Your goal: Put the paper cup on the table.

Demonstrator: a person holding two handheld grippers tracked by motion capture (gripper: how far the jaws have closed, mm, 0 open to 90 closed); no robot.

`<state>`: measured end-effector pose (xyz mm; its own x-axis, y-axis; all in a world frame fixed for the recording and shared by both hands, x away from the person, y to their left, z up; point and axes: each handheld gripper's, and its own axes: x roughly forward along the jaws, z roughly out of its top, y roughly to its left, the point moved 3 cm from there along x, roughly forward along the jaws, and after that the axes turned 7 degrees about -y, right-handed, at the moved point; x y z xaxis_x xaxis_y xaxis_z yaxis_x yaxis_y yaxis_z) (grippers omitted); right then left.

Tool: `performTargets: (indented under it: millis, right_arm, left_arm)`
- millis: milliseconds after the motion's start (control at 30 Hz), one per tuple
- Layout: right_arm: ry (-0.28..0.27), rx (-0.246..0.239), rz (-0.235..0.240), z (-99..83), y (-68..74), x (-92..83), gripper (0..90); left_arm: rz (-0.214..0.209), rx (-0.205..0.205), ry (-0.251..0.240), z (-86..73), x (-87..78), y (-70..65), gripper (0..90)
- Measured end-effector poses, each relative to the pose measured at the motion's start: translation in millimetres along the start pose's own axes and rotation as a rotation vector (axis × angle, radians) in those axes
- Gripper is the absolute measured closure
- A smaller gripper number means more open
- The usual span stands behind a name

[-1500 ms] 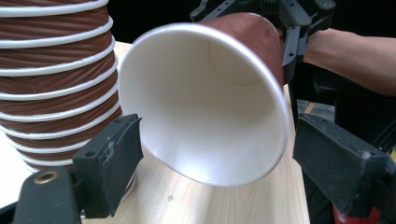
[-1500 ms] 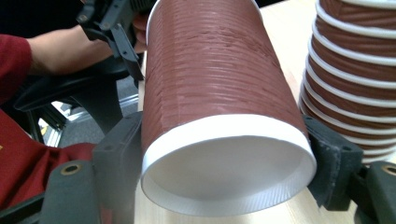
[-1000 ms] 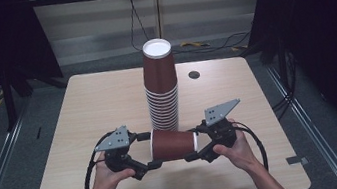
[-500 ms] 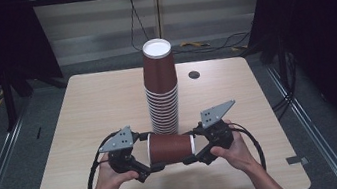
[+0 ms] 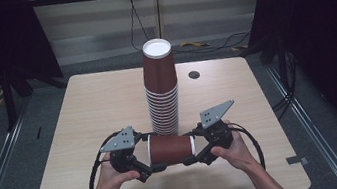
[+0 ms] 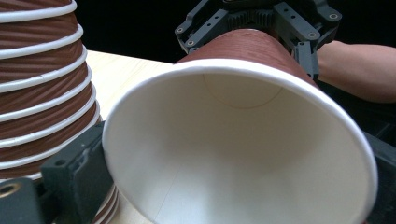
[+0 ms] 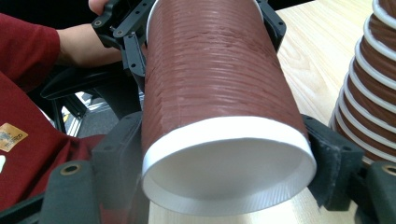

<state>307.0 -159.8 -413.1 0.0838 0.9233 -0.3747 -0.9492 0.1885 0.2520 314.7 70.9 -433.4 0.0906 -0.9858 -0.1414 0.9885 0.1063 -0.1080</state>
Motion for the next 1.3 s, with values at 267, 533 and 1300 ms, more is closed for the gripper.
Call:
performTargets:
  millis: [267, 533, 1300]
  right_arm:
    - [0.01, 0.001, 0.027, -4.3, -3.0, 0.2, 23.7]
    - [0.009, 0.005, 0.026, -5.2, -3.6, 2.2, 19.1]
    - [-0.083, 0.02, -0.142, -2.3, -7.9, -12.6, 13.7]
  left_arm:
    - [-0.007, 0.02, 0.008, 1.3, -1.2, -1.3, 7.4]
    - [-0.005, 0.017, 0.015, 2.4, -3.3, -0.7, 8.2]
    - [0.064, -0.04, 0.093, 0.4, -12.2, 7.2, 8.3]
